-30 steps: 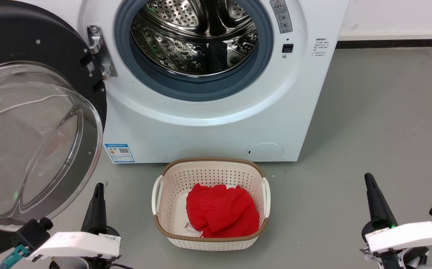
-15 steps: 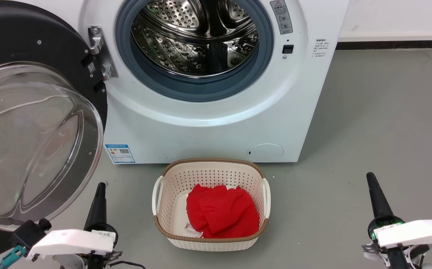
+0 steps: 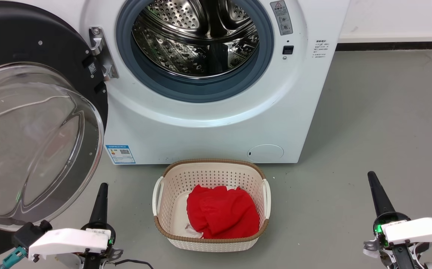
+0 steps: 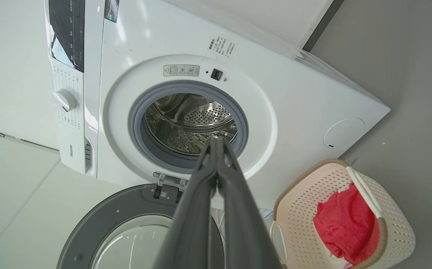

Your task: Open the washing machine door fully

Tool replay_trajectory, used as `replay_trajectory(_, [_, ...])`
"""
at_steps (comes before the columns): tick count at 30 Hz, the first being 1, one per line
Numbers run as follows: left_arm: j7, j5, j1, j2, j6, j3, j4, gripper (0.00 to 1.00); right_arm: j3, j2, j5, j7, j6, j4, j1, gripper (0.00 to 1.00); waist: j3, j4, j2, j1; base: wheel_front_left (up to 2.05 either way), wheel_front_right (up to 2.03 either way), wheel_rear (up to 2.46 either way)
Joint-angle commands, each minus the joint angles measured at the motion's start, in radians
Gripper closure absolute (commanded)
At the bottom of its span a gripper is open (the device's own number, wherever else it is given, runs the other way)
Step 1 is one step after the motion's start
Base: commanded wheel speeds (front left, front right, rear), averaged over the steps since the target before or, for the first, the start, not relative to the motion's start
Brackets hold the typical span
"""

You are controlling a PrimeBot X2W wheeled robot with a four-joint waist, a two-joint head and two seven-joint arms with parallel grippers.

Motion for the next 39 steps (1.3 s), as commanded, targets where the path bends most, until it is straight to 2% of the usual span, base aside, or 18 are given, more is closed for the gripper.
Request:
replay_trajectory(1, [0.006,-0.023,-0.027,0.003,-0.004,0.003,-0.003,1.00,-0.005,-0.005,0.025,0.006,0.000,-0.003,-0.021,1.00,0.000,0.000,0.0000,0.0000,0.00,0.00,0.00])
replay_trajectory(39, [0.087,-0.355,-0.056,0.002,-0.009,0.012,0.053,1.00,-0.041,0.003,0.334,0.082,0.000,0.048,-0.051,1.00,-0.009,0.003,0.0000,0.0000,0.00,0.00,0.00])
